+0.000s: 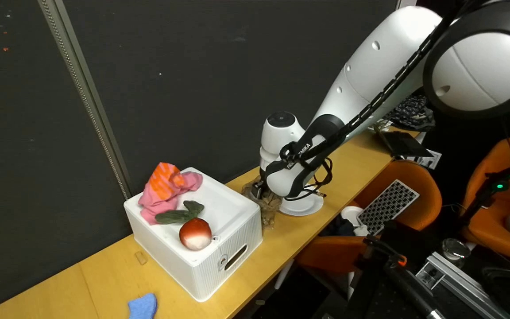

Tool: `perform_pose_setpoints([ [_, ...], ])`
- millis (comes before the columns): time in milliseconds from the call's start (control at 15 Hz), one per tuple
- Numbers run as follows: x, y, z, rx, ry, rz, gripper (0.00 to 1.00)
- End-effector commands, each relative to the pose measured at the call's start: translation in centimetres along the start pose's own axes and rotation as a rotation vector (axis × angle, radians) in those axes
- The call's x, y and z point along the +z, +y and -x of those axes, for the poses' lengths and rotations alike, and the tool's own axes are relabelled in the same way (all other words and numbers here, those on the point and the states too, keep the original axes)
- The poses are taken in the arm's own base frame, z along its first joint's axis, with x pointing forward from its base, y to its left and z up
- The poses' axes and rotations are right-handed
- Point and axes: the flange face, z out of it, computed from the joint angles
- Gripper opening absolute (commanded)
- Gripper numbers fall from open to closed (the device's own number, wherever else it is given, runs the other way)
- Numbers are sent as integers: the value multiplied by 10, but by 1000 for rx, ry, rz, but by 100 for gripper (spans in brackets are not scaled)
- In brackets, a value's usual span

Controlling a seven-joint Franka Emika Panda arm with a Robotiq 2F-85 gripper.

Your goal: Put some rubber bands on the plate then put the plate on the basket

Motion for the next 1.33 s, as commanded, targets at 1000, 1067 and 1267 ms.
perform_pose_setpoints([
  [1000,36,6,-18,69,97,-30,5],
  [1067,34,10,-17,86,86,-30,1],
  [1267,23,22,-19,133,45,-21,3],
])
